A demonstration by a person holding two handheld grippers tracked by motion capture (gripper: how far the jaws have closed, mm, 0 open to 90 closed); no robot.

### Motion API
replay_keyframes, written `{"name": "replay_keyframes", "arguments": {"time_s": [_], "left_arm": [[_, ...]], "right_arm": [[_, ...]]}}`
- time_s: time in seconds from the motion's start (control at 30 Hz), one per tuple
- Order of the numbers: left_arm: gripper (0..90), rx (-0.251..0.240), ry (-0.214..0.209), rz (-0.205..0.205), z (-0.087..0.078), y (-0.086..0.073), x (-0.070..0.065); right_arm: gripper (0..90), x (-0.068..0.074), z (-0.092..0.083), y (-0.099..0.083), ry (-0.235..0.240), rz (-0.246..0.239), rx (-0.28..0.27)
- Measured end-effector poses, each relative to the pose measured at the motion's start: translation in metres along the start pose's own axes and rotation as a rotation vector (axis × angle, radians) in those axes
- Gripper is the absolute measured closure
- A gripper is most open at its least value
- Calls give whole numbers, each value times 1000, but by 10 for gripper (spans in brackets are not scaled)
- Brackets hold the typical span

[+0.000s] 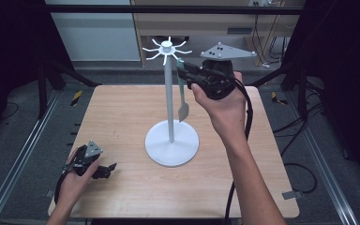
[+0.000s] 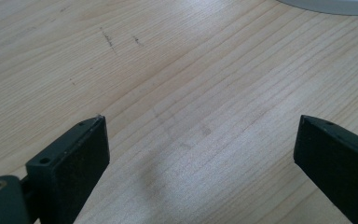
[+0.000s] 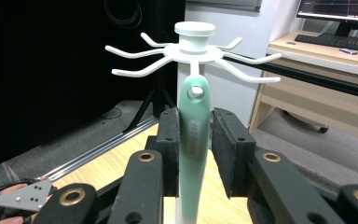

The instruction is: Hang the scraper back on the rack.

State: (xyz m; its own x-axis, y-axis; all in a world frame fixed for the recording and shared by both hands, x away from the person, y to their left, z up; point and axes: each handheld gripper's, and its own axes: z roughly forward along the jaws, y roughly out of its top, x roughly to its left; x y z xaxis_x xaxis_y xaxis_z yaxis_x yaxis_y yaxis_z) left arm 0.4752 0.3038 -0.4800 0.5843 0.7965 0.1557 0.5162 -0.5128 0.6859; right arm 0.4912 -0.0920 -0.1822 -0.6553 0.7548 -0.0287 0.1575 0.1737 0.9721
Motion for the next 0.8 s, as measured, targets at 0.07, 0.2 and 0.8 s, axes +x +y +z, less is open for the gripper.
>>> {"name": "replay_keyframes", "arguments": {"time_s": [0.07, 0.2, 0.8], "left_arm": [[31, 0, 0, 0, 0, 0, 0], [31, 0, -1, 0, 0, 0, 0], [31, 6, -2, 4, 0, 0, -1]], "right_arm": [[727, -1, -4, 0, -5, 0, -2], [727, -3, -8, -1, -14, -2, -1], [610, -28, -26, -30, -118, 50, 46]]}}
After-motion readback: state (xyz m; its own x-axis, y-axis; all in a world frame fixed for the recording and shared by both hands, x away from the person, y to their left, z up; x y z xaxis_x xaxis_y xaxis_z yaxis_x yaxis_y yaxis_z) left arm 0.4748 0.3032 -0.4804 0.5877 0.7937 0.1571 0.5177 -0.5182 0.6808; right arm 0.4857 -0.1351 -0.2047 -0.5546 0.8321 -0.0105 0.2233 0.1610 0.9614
